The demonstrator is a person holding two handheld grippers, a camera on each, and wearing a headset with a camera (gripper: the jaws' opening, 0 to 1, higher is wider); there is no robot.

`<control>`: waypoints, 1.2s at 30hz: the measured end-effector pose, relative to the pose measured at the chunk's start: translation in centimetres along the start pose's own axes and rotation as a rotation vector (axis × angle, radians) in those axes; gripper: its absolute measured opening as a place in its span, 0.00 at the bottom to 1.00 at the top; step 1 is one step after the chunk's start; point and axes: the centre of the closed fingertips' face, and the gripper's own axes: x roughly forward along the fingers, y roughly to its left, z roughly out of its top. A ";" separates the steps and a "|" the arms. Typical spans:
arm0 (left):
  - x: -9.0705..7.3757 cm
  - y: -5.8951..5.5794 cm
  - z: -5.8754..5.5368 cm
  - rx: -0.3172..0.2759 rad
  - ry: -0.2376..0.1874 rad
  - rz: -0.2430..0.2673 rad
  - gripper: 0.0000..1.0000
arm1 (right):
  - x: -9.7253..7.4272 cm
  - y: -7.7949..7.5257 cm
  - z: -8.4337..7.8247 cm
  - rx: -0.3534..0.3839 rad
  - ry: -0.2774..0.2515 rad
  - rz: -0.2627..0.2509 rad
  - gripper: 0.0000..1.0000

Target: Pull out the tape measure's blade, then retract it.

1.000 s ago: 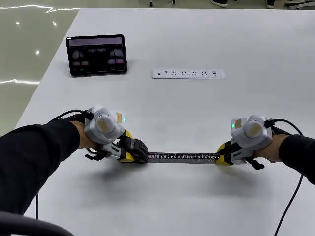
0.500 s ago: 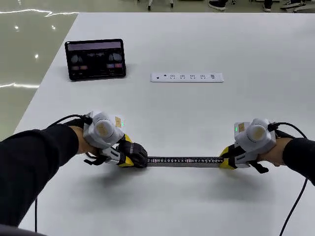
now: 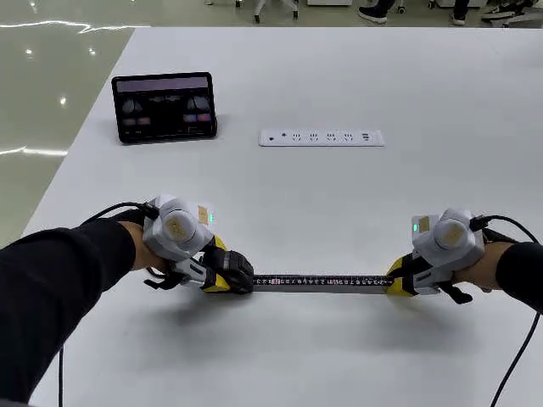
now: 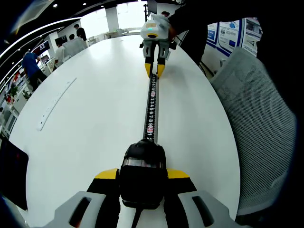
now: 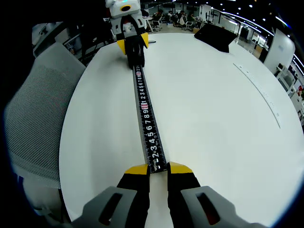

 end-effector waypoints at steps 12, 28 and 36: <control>0.0 0.0 0.0 0.001 0.002 0.001 0.31 | 0.0 0.0 0.0 -0.007 0.011 0.007 0.08; 0.2 0.1 0.0 -0.008 -0.005 -0.005 0.31 | 0.0 0.0 0.1 -0.003 0.018 0.015 0.09; 0.1 0.1 0.1 -0.006 -0.012 -0.006 0.32 | 0.1 -0.1 0.0 0.004 0.016 0.014 0.09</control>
